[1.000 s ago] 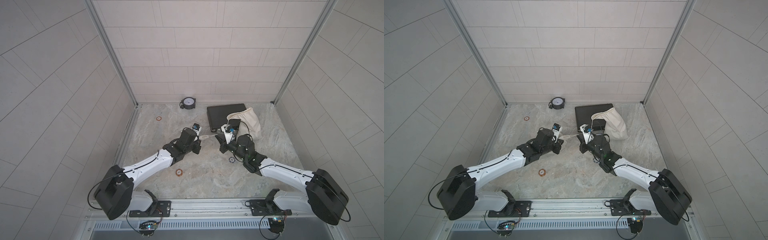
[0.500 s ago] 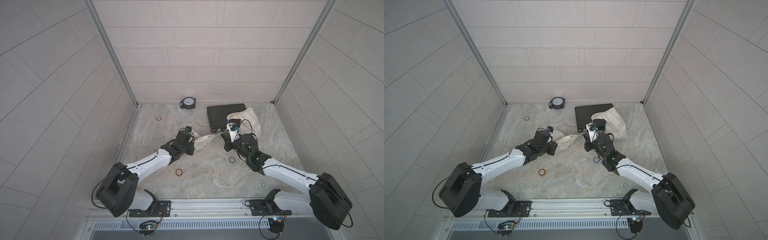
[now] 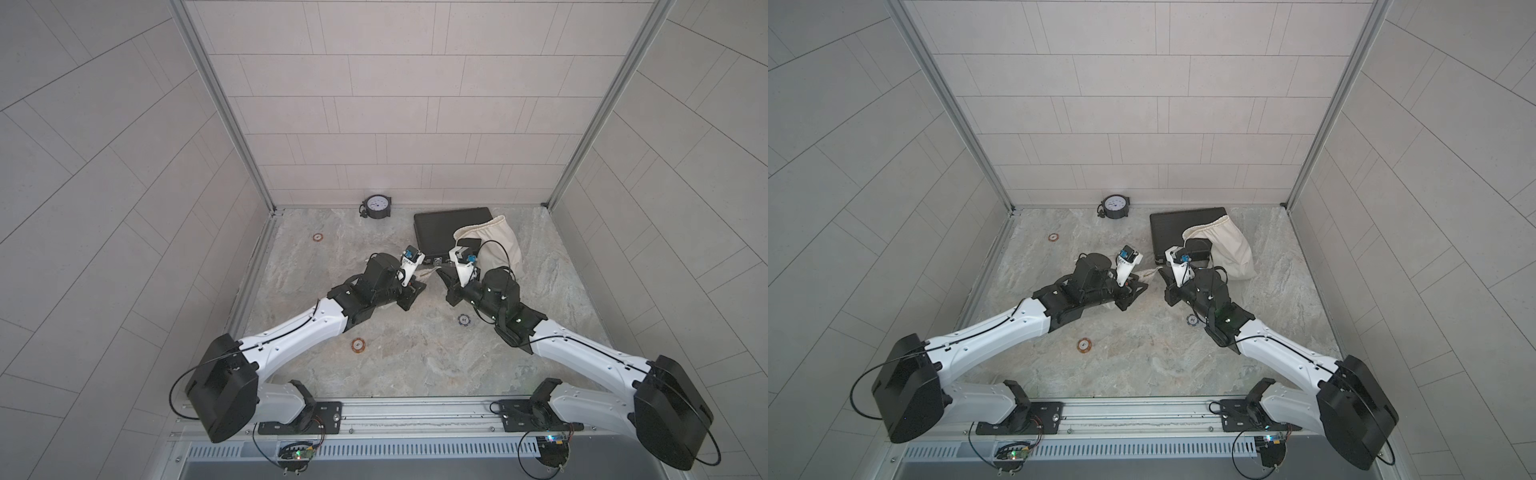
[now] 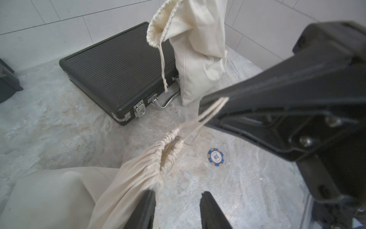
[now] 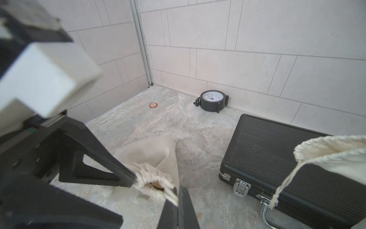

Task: Close the soil bag
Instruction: Frap the soil bag at the center of the board.

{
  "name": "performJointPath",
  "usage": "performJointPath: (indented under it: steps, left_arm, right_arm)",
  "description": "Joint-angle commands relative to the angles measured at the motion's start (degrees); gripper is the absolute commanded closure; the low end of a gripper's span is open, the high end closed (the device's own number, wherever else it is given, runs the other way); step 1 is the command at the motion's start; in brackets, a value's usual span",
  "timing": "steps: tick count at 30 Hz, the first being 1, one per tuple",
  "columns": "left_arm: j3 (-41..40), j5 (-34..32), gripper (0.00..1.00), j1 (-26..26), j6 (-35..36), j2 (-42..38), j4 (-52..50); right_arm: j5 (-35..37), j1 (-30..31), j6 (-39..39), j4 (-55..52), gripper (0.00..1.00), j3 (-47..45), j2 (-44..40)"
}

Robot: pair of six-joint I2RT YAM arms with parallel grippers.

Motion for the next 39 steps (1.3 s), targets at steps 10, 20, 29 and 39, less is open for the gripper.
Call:
performJointPath:
  steps: [10, 20, 29, 39]
  left_arm:
    - [4.10, 1.97, 0.60, -0.53, 6.71, -0.15, -1.78]
    - [2.95, 3.37, 0.46, -0.51, 11.49, -1.61, 2.49]
    - [8.00, 8.63, 0.56, -0.47, 18.35, 4.83, 1.10]
    - [11.30, 9.16, 0.63, -0.44, 22.12, 8.23, 0.16]
  right_arm:
    - [-0.04, 0.23, -1.29, -1.03, 1.00, -1.14, -6.19]
    - [1.17, 0.19, -0.78, -1.59, 1.00, -1.49, -7.84]
    - [1.35, 0.23, -0.69, -2.05, 1.00, -1.79, -9.69]
    - [1.75, 0.23, -0.55, -2.37, 1.00, -2.19, -11.29]
